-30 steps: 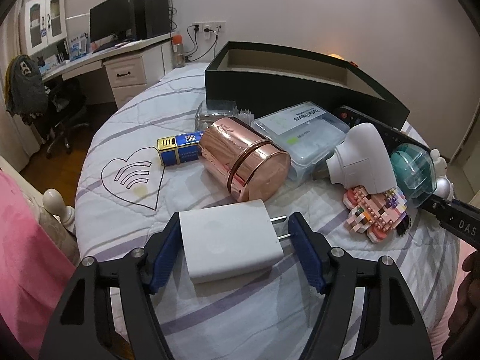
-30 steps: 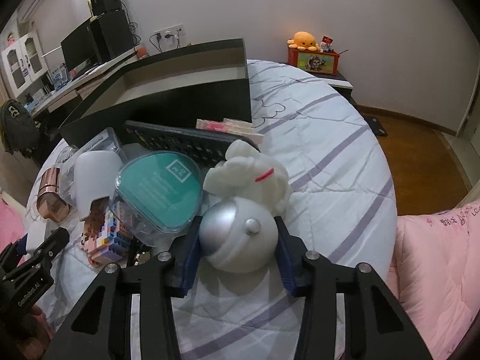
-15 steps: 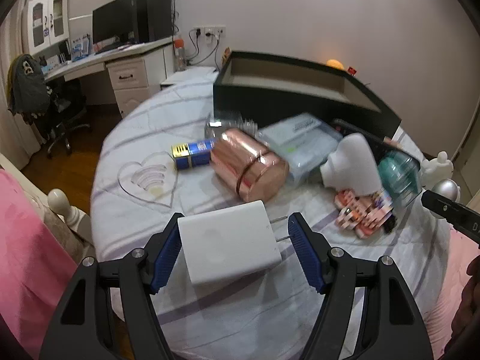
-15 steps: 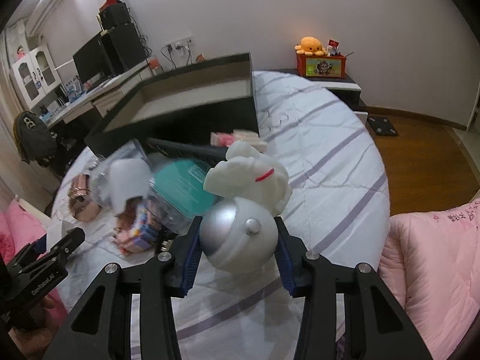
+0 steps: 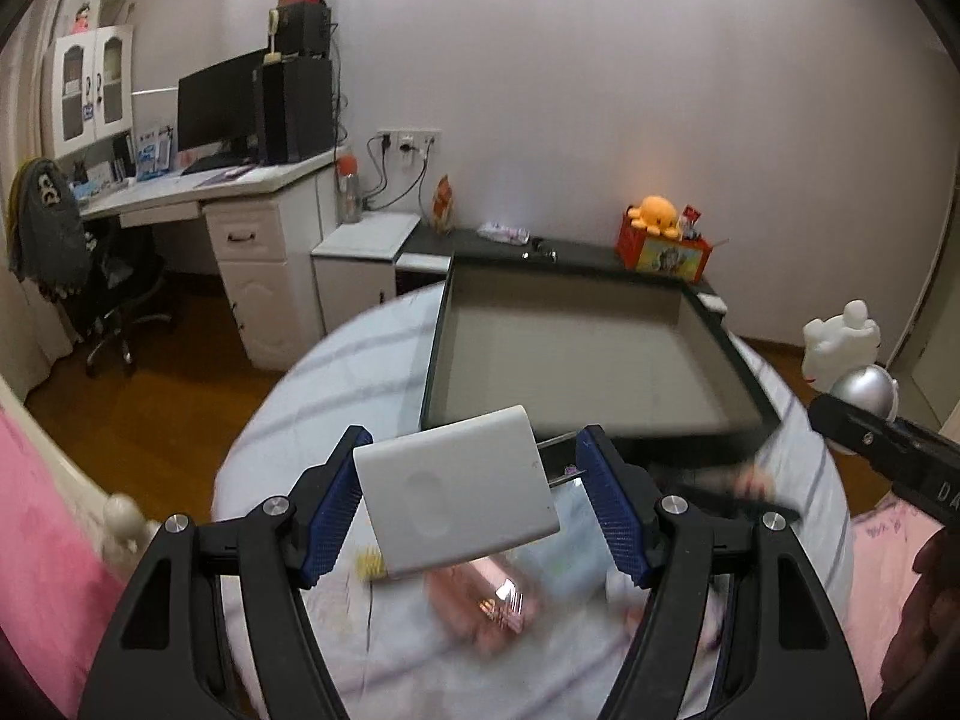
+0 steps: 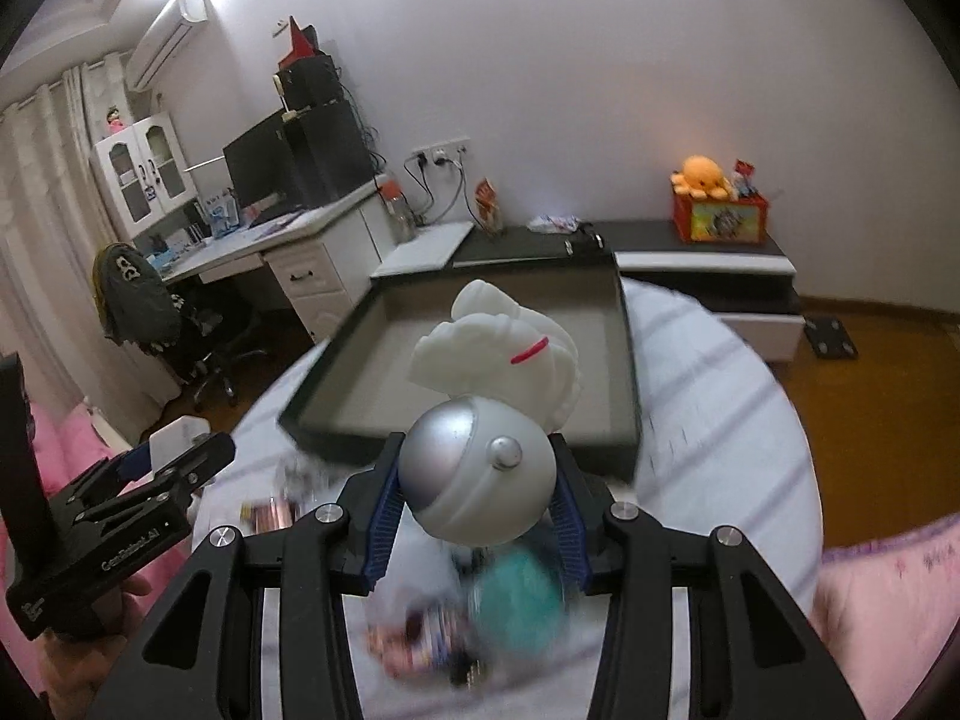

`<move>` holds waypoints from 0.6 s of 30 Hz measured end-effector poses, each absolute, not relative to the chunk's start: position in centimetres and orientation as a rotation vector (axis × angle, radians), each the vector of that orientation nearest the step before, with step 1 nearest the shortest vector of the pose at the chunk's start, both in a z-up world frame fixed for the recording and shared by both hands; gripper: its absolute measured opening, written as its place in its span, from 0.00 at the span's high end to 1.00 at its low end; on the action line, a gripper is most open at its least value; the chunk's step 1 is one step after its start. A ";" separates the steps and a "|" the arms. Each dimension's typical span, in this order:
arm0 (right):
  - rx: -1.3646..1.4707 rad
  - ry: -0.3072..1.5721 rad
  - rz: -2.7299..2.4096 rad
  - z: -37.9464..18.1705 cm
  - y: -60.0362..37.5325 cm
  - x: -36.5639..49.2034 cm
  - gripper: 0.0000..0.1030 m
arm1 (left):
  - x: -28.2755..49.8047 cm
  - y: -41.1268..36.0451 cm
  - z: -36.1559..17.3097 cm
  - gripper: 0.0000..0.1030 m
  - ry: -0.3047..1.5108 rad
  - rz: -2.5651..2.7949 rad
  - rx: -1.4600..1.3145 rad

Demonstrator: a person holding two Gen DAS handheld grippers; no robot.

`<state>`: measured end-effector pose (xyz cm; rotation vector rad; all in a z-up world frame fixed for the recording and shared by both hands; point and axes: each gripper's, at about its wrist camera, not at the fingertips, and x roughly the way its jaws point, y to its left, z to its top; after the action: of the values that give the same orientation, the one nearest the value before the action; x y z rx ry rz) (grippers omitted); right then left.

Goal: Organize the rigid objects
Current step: 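Carry both items into the black box and open both tools to release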

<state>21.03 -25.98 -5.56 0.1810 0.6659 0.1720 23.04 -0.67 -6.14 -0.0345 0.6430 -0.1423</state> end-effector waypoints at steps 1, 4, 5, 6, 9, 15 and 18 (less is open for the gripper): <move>0.182 0.663 0.181 -5.2 -25.9 22.5 0.56 | 24.2 -0.9 -5.9 0.31 0.642 -0.148 -0.037; 0.174 0.668 0.178 -5.0 -25.8 25.4 0.56 | 27.9 -1.6 -5.8 0.31 0.653 -0.162 -0.048; 0.176 0.676 0.177 -5.2 -25.8 26.6 0.56 | 29.3 -2.0 -5.9 0.31 0.661 -0.166 -0.045; 0.176 0.689 0.173 -5.6 -25.9 27.9 0.56 | 30.6 -2.6 -6.1 0.31 0.667 -0.169 -0.039; 0.195 0.743 0.177 -7.1 -26.3 30.8 0.56 | 33.8 -3.8 -7.0 0.31 0.697 -0.181 -0.027; 0.206 0.862 0.177 -10.3 -26.8 34.7 0.56 | 37.8 -5.8 -10.3 0.31 0.799 -0.191 -0.001; 0.199 0.926 0.176 -11.7 -26.8 36.0 0.56 | 38.8 -6.7 -11.8 0.30 0.860 -0.187 0.024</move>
<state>36.04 -26.80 -11.75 0.1992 0.9257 0.1755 38.83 -6.73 -11.85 0.0238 0.8599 -0.1866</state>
